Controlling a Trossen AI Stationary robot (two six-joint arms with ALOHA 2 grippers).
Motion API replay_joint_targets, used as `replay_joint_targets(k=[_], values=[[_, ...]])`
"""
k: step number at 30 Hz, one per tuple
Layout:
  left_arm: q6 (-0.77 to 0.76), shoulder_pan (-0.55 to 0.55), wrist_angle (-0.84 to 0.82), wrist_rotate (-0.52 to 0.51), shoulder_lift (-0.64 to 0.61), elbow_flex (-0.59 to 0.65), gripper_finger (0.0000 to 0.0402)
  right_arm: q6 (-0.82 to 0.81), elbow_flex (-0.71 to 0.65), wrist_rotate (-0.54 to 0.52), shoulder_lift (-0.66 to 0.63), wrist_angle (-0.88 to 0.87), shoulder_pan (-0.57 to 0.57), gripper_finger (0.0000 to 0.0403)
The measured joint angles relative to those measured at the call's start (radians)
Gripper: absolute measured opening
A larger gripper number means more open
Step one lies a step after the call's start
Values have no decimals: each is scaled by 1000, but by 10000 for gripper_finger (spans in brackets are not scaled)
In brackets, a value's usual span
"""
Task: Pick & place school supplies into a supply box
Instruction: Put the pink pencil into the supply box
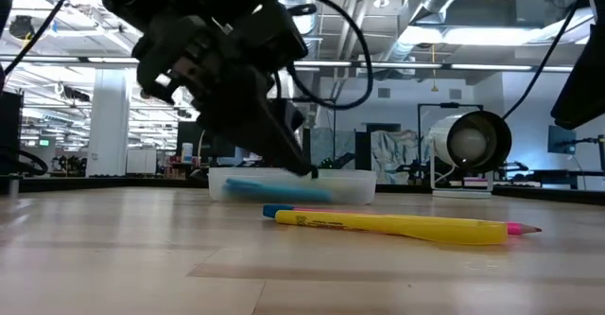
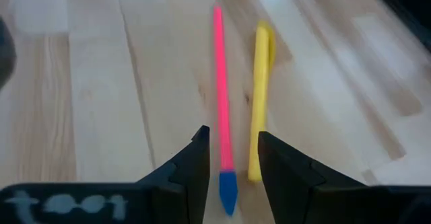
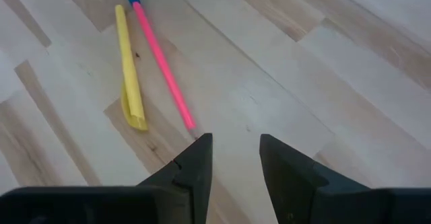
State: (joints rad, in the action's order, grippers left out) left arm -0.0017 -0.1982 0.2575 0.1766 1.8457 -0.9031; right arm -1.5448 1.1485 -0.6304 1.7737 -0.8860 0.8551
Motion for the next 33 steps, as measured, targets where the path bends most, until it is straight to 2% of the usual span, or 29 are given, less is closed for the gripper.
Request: replay_joint_targets(k=[11,16,33], values=[[18,-15,-17,-5,55,2,114,0,-9,-3,0,-5,0,118],[25,-16,-25,-84,55,4,114,0,-9,-3,0,-8,0,118],[20,-19,-63,-100,55,4,114,-1,-8,-3,0,-7,-2,118]])
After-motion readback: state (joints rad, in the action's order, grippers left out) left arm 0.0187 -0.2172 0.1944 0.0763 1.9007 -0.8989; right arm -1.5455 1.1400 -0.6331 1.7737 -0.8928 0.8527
